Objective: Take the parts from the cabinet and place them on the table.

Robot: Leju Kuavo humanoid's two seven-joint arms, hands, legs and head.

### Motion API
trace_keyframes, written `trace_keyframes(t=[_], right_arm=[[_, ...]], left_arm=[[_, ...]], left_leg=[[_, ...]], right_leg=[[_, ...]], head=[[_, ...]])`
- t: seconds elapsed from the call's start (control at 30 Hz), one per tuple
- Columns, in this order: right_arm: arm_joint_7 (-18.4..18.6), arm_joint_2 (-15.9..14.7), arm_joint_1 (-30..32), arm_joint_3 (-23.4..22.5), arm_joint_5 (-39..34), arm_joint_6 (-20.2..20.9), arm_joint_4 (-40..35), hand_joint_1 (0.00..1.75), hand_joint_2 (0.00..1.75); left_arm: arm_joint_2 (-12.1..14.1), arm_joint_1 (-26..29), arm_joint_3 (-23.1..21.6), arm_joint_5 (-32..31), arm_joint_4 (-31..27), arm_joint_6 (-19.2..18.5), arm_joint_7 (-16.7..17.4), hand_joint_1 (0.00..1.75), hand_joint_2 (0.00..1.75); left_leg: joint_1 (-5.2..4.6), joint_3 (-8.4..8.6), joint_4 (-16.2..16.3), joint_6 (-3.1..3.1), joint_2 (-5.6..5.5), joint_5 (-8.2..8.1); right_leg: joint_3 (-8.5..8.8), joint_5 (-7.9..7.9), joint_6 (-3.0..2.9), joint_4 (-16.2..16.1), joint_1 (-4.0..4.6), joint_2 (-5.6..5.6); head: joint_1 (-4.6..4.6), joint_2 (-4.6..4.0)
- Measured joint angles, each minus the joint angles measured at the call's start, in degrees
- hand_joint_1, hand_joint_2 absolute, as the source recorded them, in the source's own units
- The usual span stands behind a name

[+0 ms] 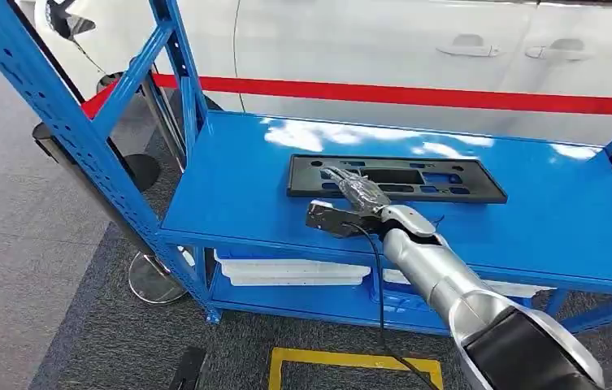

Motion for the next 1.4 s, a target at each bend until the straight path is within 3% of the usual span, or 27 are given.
trace_keyframes(t=[0.13, 0.3, 0.43, 0.9, 1.4], right_arm=[[0.4, 0.3, 0.0, 0.1, 1.3, -1.9, 0.3, 0.00, 1.75], [4.2, 0.0, 0.0, 1.6, 8.8, -11.4, 0.3, 0.00, 1.75], [4.5, -1.8, -0.1, 2.3, 11.0, -14.5, 0.3, 0.00, 1.75], [2.7, -10.4, 0.7, 2.3, 9.1, -14.4, -0.2, 0.00, 1.75], [2.6, -14.1, 5.2, 0.1, 7.8, -12.5, -6.3, 0.00, 1.75]], left_arm=[[0.0, 0.2, 0.0, 0.0, 0.0, 0.2, -0.2, 0.00, 0.00], [-0.4, 0.3, 0.0, 0.1, 0.0, 0.7, -0.2, 0.00, 0.00], [-0.5, 0.5, 0.0, 0.4, 0.0, 0.7, -0.3, 0.00, 0.00], [-0.4, 1.3, 0.0, 0.1, 0.0, 0.5, -1.0, 0.00, 0.00], [-0.5, 1.2, 0.0, -0.5, 0.0, -0.1, -0.8, 0.00, 0.00]], left_leg=[[0.00, 0.00, 0.0, 0.00, 0.00, 0.00], [0.00, 0.01, 0.0, 0.00, 0.00, 0.00], [0.00, 0.01, 0.0, 0.00, -0.01, 0.00], [-0.01, 0.01, 0.0, 0.00, -0.02, 0.00], [-0.01, 0.03, 0.0, 0.00, 0.00, -0.01]], right_leg=[[0.00, 0.00, -0.01, 0.0, 0.00, 0.00], [-0.05, 0.00, 0.00, 0.0, -0.02, 0.00], [0.00, 0.00, 0.00, 0.0, -0.01, -0.01], [0.01, 0.00, 0.00, 0.0, -0.01, 0.01], [-0.01, 0.00, 0.00, 0.0, 0.00, 0.05]], head=[[0.00, 0.00], [0.00, 0.00], [0.00, 0.00], [0.00, 0.00], [0.00, 0.02]])
